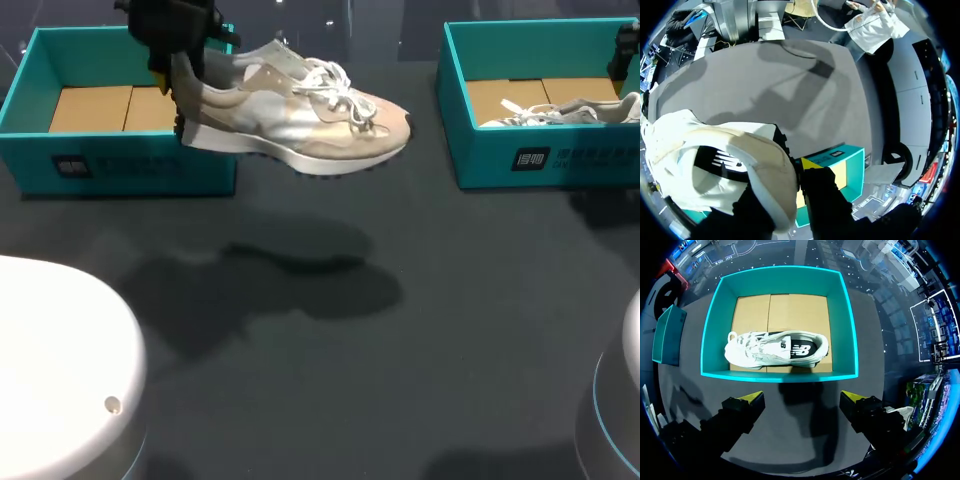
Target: Take the shoe out of the shoebox, open the shoe tongue, remove and reinsert the insole, then place the shoe into the shoebox
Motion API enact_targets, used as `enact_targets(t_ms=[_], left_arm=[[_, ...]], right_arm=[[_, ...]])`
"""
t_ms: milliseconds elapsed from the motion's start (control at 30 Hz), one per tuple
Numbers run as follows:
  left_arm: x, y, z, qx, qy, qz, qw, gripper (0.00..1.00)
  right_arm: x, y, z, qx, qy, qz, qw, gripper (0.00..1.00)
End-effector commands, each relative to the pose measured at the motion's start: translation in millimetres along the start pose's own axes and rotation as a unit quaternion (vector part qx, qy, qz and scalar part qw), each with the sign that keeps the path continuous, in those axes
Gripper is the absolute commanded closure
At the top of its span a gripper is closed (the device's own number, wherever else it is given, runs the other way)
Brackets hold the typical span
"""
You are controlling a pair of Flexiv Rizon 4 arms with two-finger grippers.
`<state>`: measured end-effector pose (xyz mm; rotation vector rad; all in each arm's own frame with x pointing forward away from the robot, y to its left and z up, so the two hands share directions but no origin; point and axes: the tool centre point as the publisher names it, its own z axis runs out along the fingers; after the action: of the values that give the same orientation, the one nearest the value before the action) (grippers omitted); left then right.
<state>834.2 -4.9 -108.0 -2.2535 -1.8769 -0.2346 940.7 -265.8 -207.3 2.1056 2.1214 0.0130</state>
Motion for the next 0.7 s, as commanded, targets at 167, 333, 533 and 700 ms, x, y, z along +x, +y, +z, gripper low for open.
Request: enact_targets(t_ms=[167,333,533,700], left_arm=[[0.9,-5,-1,-0.034,0.001,0.000,0.999,1.00],[0.9,-5,-1,-0.034,0.001,0.000,0.999,1.00],[-15.4,-15,7,-0.002,0.019,-0.023,1.000,1.00],[-47.1,-41,24,0.006,0.041,-0.045,0.998,1.00]], right_arm=[[0.3,-1.0,0,-0.001,-0.001,0.001,1.000,0.00],[0.3,-1.0,0,-0.001,-0.001,0.001,1.000,0.00],[0.3,-1.0,0,-0.001,-0.001,0.001,1.000,0.00],[0.3,-1.0,0,-0.001,-0.001,0.001,1.000,0.00]])
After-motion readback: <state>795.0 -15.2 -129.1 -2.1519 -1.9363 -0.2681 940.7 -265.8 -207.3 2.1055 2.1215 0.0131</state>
